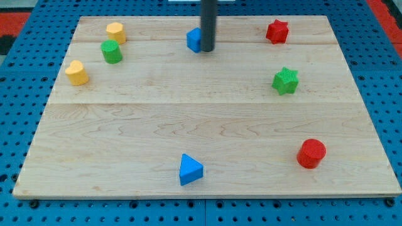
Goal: Push the red star into the green star
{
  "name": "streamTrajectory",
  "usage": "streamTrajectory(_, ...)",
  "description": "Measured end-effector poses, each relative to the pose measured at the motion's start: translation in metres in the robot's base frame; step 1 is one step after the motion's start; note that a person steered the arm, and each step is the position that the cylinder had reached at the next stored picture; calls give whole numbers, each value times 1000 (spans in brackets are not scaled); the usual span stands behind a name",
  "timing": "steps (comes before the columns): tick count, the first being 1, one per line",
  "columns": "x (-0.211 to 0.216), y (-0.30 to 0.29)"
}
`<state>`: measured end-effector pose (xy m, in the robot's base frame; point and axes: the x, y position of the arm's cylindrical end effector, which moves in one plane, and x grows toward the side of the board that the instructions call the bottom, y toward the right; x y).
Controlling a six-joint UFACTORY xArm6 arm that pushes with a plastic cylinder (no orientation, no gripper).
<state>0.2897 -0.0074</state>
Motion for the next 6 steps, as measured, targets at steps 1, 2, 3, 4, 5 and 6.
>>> streamTrajectory(1,-9,14)
streamTrajectory(2,-67,75)
streamTrajectory(3,-76,177)
streamTrajectory(4,-58,221)
streamTrajectory(5,-20,167)
streamTrajectory(6,33,157)
